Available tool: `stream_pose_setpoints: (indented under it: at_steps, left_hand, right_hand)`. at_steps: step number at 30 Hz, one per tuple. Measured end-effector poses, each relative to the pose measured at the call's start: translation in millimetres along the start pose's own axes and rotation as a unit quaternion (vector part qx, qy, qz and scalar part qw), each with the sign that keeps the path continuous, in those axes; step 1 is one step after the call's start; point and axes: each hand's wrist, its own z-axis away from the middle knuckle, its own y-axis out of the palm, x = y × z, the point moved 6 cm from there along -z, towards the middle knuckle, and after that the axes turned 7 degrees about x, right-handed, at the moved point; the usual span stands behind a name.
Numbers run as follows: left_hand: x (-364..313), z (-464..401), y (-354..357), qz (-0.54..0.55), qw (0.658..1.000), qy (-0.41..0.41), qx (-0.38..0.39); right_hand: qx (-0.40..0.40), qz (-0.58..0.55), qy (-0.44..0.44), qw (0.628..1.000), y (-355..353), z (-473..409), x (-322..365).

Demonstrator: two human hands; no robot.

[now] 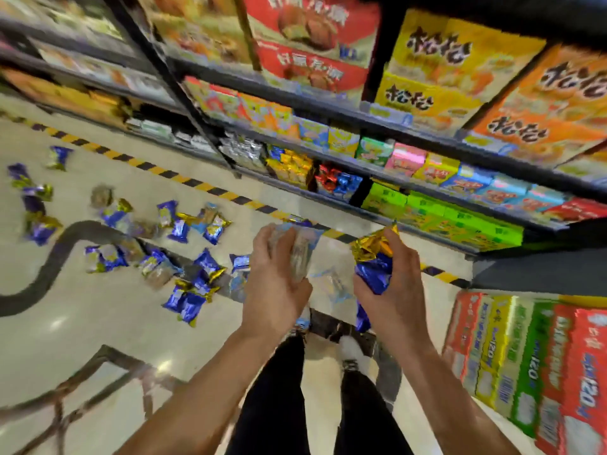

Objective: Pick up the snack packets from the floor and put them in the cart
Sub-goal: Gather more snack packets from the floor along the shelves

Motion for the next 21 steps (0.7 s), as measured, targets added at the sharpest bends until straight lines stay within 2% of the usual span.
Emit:
stream_pose_setpoints:
  at_steps: [5, 9, 18, 21]
  left_hand:
    - [8, 62, -24, 0.045, 0.988, -0.11, -0.099]
    - [12, 113, -47, 0.112, 0.958, -0.166, -0.206]
    - [5, 203, -104, 0.115, 0.913, -0.204, -0.333]
    - [10, 229, -122, 0.106, 0.903, -0.228, -0.349]
  right_hand:
    - [0.048, -0.029, -0.082, 0.995, 35, 17, 56]
    - [0.104, -0.028, -0.15, 0.983, 43, 31, 93]
    - [0.175, 0.025, -0.255, 0.951, 64, 88, 162]
    - [0.214, 0.044, -0.248, 0.944, 78, 104, 179]
